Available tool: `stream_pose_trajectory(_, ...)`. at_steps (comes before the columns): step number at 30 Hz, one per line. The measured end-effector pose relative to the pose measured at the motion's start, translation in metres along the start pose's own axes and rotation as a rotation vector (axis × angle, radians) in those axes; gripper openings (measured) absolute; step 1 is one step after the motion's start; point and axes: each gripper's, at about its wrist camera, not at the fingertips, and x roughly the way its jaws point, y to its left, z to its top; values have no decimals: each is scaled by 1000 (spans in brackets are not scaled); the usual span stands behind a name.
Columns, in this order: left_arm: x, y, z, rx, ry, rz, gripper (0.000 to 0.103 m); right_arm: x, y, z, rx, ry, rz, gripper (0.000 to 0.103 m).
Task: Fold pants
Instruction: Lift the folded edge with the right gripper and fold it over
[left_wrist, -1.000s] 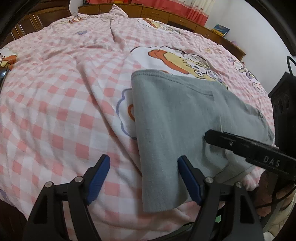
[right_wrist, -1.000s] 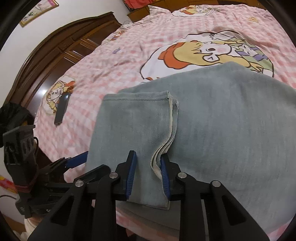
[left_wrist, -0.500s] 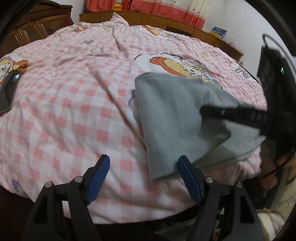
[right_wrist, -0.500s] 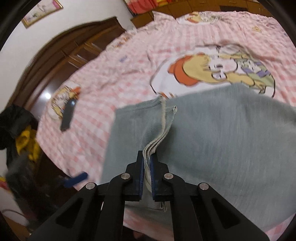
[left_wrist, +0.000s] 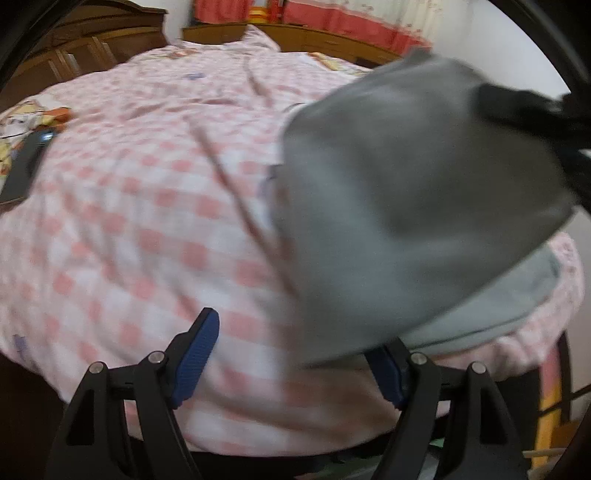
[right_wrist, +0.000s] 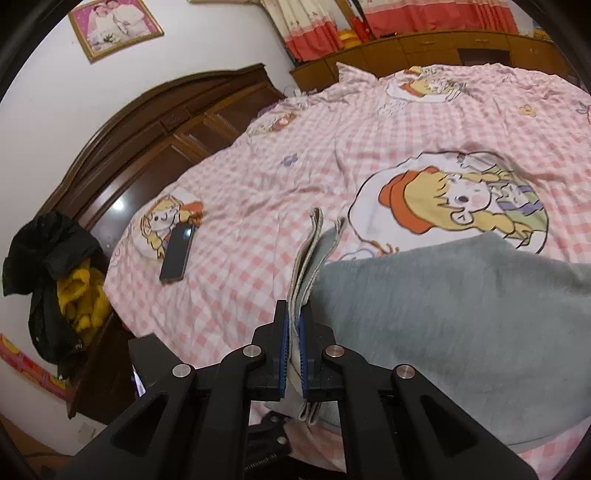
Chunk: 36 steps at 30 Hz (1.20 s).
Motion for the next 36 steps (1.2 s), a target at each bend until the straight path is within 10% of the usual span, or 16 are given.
stream_pose_trajectory(15,-32,-8,-11,78,18,-99,80,-65,-27,19,-20,-112,-77,5)
stream_pose_trajectory(36,-22,-67,23,212,-7,-114,80,-179,-165,29,-33,-155,-512,5)
